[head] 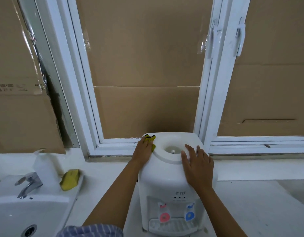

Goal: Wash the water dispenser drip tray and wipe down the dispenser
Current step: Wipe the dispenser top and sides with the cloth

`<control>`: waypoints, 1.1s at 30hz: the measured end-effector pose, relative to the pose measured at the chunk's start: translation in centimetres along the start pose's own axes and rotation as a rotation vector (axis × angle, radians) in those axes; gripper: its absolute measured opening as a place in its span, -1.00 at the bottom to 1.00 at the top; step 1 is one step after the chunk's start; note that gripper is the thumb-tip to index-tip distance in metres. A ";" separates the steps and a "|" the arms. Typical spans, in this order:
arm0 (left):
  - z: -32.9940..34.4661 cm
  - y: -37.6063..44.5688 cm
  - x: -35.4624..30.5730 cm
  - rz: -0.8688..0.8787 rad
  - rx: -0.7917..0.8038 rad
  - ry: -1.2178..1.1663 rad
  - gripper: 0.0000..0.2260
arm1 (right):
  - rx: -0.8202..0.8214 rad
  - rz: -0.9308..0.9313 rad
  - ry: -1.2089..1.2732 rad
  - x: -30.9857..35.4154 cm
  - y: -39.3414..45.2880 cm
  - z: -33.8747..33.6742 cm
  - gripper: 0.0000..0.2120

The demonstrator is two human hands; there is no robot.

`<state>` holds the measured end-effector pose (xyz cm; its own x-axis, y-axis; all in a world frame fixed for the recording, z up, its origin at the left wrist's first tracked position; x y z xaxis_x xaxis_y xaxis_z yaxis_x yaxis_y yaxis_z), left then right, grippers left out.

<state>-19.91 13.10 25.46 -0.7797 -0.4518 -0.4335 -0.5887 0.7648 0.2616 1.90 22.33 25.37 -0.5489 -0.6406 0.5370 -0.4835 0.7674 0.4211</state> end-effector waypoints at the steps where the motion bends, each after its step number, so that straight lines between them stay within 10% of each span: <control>1: 0.0 0.4 0.1 0.003 0.015 -0.034 -0.62 | 0.005 0.000 -0.004 0.0 0.0 0.1 -0.29; 20: -0.1 -5.6 0.3 -0.388 -0.014 -0.506 -0.52 | -0.012 -0.011 -0.008 -0.3 0.1 0.0 -0.37; 28: 1.3 -12.8 -3.1 -0.536 -0.540 -0.518 -0.61 | 0.001 -0.018 -0.010 -0.2 0.0 0.0 -0.42; 33: 3.8 -14.7 -9.1 -0.735 -0.681 -0.552 -0.24 | -0.001 -0.019 -0.007 -0.1 0.1 -0.1 -0.40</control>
<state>-3.40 7.69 22.31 -0.0977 -0.2950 -0.9505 -0.9882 -0.0846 0.1278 2.03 22.44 25.44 -0.5445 -0.6549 0.5240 -0.4932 0.7553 0.4316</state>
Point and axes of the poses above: each hand's wrist, its own y-axis towards the middle knuckle, its own z-axis out of the palm, x = y × z, the point moved 5 cm from there along y, towards the middle knuckle, and after that the axes turned 6 degrees about y, right-handed, at the moved point
